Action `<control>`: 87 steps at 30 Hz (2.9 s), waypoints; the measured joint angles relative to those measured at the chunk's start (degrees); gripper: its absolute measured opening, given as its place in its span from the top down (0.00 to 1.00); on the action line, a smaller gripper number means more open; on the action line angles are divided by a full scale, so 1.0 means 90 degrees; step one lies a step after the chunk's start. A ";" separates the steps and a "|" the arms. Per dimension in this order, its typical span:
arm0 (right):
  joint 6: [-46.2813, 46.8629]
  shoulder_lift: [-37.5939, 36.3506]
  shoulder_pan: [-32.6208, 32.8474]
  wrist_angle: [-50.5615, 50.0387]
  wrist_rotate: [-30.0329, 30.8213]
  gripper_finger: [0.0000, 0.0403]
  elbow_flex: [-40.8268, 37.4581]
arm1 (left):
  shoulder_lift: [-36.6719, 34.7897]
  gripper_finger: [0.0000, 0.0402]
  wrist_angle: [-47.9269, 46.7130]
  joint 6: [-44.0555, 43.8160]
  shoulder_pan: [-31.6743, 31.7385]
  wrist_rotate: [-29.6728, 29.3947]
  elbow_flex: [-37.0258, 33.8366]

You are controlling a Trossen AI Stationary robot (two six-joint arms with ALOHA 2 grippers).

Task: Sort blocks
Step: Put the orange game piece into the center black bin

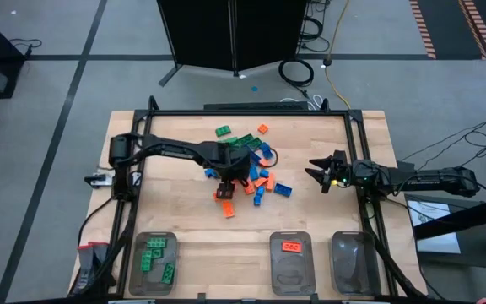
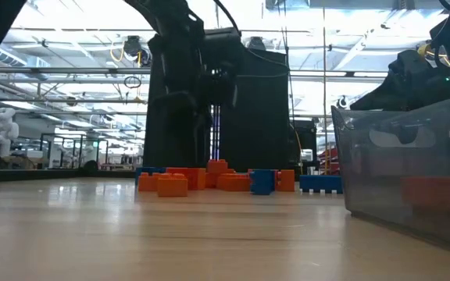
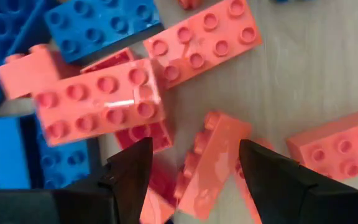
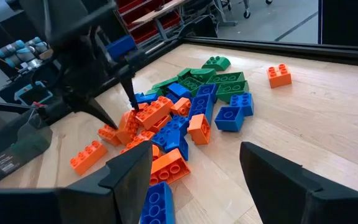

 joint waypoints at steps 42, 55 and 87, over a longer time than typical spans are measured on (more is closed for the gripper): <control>-0.0013 0.0003 0.0001 0.0000 0.0028 0.41 0.0000 | -0.0640 0.66 0.2476 -0.2285 -0.1820 0.0605 0.2255; 0.0005 0.0031 0.0001 0.0002 0.0029 0.41 0.0000 | 0.0691 0.66 0.3882 -0.3131 -0.2297 0.1056 0.2263; 0.0693 0.0561 -0.0001 0.0093 -0.0455 0.41 -0.0007 | 0.1592 0.28 0.4890 -0.3677 -0.2555 0.2041 0.2267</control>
